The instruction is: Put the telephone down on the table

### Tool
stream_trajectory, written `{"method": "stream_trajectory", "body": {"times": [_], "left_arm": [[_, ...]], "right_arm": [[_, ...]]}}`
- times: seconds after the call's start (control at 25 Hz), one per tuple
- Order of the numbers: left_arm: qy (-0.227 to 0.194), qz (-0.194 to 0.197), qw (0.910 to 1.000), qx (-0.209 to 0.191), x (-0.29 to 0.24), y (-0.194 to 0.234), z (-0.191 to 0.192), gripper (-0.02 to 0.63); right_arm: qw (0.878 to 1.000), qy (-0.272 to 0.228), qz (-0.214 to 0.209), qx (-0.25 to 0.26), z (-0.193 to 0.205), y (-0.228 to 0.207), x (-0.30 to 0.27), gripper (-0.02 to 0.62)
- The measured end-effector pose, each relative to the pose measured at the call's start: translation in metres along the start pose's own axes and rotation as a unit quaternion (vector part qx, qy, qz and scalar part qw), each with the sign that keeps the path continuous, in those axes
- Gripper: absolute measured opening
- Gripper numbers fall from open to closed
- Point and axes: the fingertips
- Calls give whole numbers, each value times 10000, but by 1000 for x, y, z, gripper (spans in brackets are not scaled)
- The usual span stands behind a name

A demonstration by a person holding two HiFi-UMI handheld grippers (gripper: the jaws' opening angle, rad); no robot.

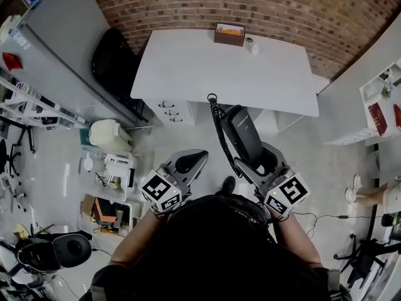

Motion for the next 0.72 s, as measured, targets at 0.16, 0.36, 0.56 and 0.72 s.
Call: {"method": "stream_trajectory", "body": {"times": [0.16,0.36,0.56,0.72], "left_arm": [[37,-83,9999,-49,-45,3,-6,6],[90,-238,9997,-63,-84,3,-5,6],[170,-266,9995,-82,-116,-1,-3,6],[229,-165,9995,-119,-136,-4,-2,6]], "right_arm": [[9999,-38,-69,-68,-11,-46,11,265],[9997,-44,-207,-120,-13,-86,21,264],[9994,-98,-281,-174,-17,-115,27,265],[9992,-179,-236,-268,-20,-131,33,265]]}}
Point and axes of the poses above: the fingertips, and each gripper's own axes: x backward along the fingers, y to its left, z out of its underside, and after that the axes turned 4 degrees about -x, right-handed
